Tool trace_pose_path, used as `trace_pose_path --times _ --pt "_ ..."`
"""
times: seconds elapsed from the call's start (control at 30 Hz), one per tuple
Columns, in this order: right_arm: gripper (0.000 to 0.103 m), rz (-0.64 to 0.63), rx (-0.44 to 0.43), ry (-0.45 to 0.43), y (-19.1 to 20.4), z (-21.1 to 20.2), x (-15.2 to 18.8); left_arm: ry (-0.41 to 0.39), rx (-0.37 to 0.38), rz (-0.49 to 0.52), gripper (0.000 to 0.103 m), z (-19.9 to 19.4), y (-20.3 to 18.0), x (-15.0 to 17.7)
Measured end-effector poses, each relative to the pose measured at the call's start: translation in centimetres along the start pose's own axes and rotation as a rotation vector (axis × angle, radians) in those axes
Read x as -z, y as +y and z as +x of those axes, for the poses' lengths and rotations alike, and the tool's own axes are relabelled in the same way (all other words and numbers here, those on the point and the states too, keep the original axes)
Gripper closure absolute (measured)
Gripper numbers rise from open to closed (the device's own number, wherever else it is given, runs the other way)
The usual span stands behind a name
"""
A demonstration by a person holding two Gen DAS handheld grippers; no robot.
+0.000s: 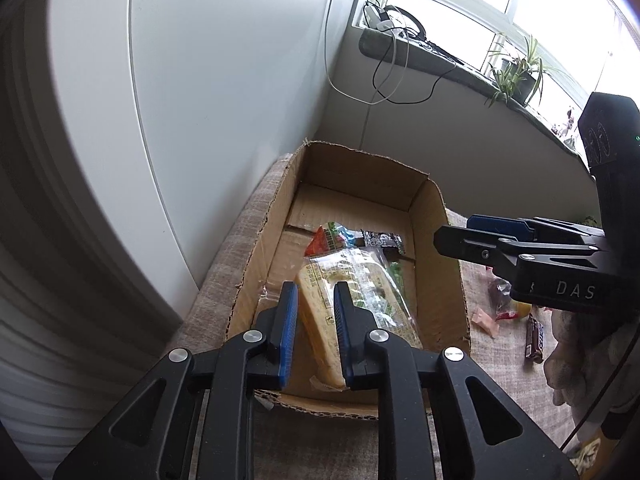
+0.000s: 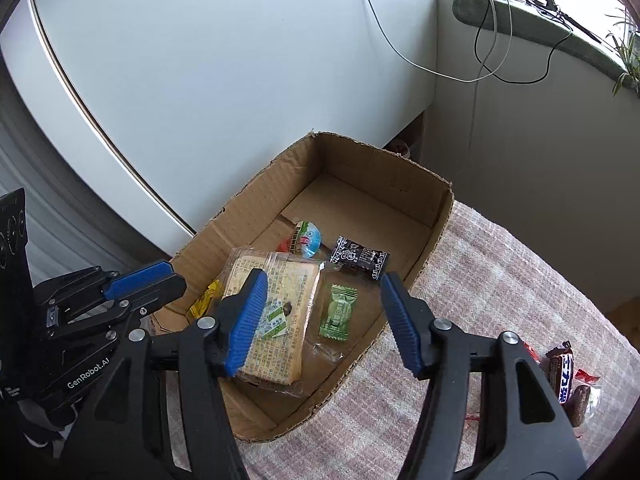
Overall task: Organize snacks
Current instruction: 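Lower both candies into the box and open both grippers, then grasp the dark candy bag with the left gripper while the right grasps the Snickers bar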
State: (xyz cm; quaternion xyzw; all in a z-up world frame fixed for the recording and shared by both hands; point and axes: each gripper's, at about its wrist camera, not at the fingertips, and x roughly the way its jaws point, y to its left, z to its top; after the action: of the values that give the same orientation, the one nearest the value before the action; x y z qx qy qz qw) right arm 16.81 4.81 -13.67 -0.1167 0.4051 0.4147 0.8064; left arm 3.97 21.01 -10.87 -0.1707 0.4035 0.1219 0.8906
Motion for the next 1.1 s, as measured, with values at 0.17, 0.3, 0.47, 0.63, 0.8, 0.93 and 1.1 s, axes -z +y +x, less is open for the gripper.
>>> trace_pose_path --times 0.17,0.3,0.47,0.63,0.8,0.93,1.1 --pt "0.032 0.013 0.016 -0.01 -0.4 -0.8 0.1 -0.007 -0.003 0.004 0.086 -0.4 -0.2 0.0" --pt "0.029 0.025 0.041 -0.023 -1.0 -1.6 0.3 -0.014 -0.002 0.013 0.085 -0.8 -0.5 -0.1" --pt "0.029 0.031 0.076 -0.055 -1.9 -3.0 0.7 -0.015 0.006 0.008 0.075 -1.2 -1.0 -0.1" --pt "0.029 0.078 0.08 -0.066 -3.8 -4.7 1.9 -0.008 0.037 0.003 0.062 -1.4 -1.8 -0.1" --pt "0.029 0.156 0.095 -0.095 -6.8 -7.6 4.0 0.014 0.129 0.013 0.053 -1.8 -3.8 0.1" --pt "0.029 0.23 0.129 -0.105 -9.9 -10.1 6.4 0.048 0.172 0.071 0.048 -1.7 -6.5 0.4" --pt "0.021 0.329 0.218 -0.089 -13.8 -12.8 9.9 0.099 0.184 0.06 0.047 -0.8 -9.4 0.8"
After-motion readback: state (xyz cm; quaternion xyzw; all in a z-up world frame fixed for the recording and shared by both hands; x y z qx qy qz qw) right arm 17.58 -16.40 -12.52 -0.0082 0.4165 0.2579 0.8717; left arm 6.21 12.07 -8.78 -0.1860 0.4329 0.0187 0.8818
